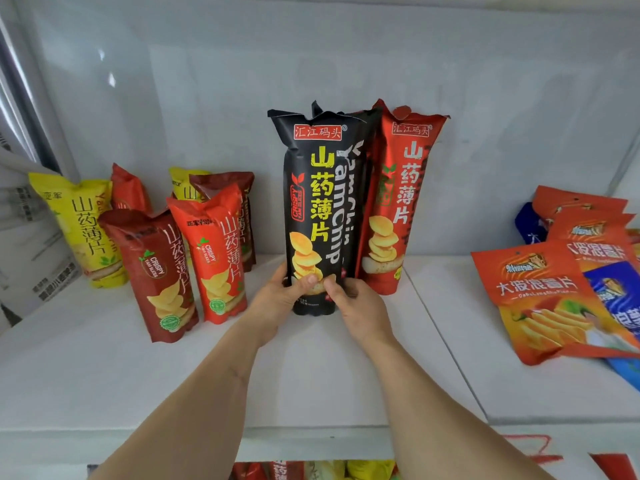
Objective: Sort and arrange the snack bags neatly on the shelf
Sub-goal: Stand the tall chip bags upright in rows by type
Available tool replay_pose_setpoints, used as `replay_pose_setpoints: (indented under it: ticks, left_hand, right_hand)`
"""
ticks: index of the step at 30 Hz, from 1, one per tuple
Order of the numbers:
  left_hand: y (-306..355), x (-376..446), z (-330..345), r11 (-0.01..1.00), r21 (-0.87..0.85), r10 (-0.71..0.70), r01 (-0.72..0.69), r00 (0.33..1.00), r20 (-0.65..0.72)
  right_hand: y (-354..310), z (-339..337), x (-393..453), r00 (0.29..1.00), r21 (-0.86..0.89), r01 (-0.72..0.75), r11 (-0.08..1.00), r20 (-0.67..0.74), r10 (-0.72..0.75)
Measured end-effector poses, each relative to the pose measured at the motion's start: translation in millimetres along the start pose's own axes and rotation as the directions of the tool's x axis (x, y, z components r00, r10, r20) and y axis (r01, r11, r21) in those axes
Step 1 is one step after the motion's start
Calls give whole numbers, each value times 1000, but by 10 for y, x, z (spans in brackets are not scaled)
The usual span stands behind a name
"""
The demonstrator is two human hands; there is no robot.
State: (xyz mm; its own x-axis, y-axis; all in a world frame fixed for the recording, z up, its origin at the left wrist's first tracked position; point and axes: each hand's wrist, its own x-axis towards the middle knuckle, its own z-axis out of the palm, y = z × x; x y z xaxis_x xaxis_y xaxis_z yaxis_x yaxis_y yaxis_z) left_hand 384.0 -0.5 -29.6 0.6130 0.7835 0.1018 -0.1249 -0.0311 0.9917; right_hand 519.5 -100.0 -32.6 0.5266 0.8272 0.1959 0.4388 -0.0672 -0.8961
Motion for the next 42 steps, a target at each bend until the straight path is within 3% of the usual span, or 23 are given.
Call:
replay_pose_setpoints:
  ticks: [8,13,18,25,42]
  left_hand:
    - [-49,211,-51,1000,3,9,-9,999,50]
    - [-63,270,-146,1000,14,11,-13,996,88]
    - [-94,331,-166,1000,18,0,-2,991,131]
    - [-106,392,-88,1000,0,21,-21,996,91]
    - [-159,616,14,1000,21,5,-5,1000,-14]
  right_hand:
    - [34,103,49,991,-16,-37,999,-133,35]
    - [62,77,203,999,235,-41,971,-16,46]
    - [39,109,302,998,275,-57,960,35,49]
    - [-80,90,428,995,325,-37,945,103,3]
    - [19,96,524,1000,192,-11,981,10,9]
